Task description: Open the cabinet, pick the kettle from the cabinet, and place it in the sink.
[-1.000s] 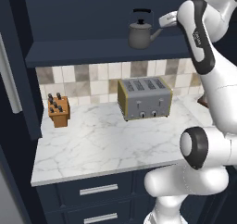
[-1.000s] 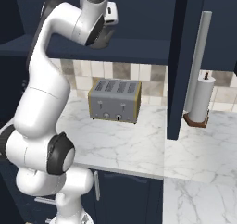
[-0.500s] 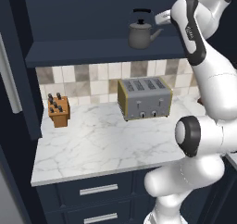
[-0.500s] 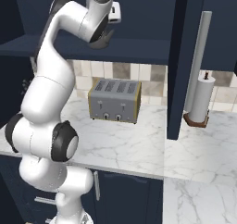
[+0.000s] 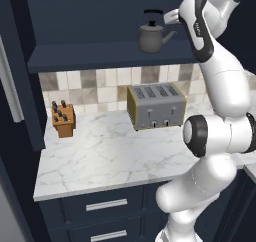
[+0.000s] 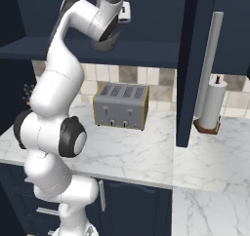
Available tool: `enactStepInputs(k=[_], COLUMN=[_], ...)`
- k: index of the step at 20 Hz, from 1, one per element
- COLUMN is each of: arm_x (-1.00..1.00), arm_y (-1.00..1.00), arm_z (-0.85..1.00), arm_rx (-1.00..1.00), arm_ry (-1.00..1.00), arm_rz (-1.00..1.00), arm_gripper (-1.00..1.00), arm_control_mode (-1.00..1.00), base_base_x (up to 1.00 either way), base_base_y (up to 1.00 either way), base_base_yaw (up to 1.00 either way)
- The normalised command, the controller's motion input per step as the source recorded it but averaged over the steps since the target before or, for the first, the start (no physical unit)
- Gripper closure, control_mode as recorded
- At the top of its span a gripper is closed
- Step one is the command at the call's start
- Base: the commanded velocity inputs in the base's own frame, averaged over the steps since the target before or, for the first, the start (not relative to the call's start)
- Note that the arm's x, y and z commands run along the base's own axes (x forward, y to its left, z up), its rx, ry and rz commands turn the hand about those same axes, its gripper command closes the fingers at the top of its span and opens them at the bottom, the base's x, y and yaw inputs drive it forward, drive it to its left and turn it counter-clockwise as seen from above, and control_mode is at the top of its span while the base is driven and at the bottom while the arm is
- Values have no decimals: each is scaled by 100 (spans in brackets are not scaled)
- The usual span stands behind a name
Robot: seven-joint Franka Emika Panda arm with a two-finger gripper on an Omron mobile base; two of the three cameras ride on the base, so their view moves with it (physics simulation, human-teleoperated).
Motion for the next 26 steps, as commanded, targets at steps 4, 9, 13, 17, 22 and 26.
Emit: enactStepInputs(k=[4,9,13,17,22,26], arm_x=[23,20,19,17,15,12], arm_y=[-1,0,0,0,0,0], arm_z=[0,0,0,0,0,-2], arm_rx=[2,2,2,2,2,2], arm_ry=[-1,-1,0,0,0,0], arm_rz=[0,0,0,0,0,0], arm_gripper=[-100,-100,-100,-100,-100,-100], arm_control_mode=[-100,-100,-100,-100,-100,-100], base_base_x=[0,0,0,0,0,0], base_base_y=[0,0,0,0,0,0], base_base_yaw=[0,0,0,0,0,0])
